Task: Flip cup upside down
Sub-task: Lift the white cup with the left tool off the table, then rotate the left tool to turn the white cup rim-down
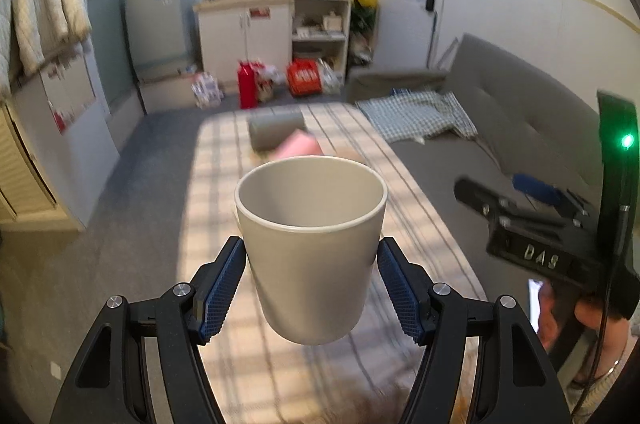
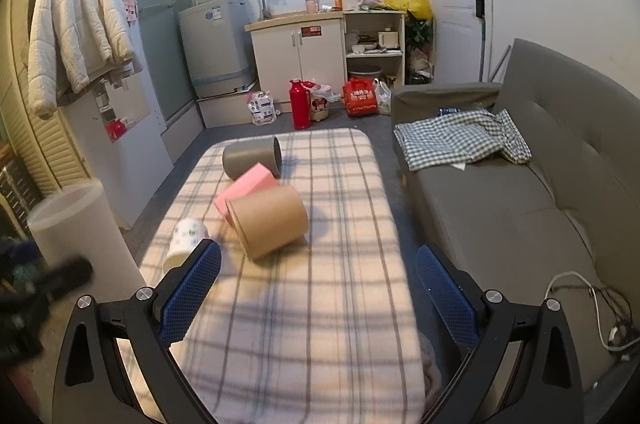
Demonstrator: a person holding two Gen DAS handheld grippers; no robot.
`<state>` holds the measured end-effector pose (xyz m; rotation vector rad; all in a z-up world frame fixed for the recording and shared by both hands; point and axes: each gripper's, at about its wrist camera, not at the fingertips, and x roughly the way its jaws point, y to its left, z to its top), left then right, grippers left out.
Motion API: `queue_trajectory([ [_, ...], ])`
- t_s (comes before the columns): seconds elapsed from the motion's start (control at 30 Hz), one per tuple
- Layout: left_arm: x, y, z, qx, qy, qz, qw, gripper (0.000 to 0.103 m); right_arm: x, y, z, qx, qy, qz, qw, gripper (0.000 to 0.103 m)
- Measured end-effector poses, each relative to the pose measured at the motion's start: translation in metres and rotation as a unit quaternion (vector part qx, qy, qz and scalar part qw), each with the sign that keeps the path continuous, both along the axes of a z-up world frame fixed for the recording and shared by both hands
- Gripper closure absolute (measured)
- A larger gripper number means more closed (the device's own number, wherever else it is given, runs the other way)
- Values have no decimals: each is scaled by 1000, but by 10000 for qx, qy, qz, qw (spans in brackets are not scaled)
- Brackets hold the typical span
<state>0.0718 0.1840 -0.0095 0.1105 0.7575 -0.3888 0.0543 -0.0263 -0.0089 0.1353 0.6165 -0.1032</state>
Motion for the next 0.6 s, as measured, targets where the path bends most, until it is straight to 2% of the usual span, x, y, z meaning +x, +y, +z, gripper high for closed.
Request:
queue_trajectory([
  [0.2,3,-22,-47,-26,933,-118,9956,33,-22,-14,-17,100,177,-205,9996,4],
  [0.3,12,-30,-66,18,1193,-119,9928,33,-22,-21,-24,64,250,-281,9993,4],
  [0.4,21,-37,-83,110,1345,-22,9909,33,-18,-31,-29,193,337,-359,9986,4],
  [0.6,45,-41,-91,2,1223,17,9925,33,-1,-37,-45,220,607,-367,9972,4],
])
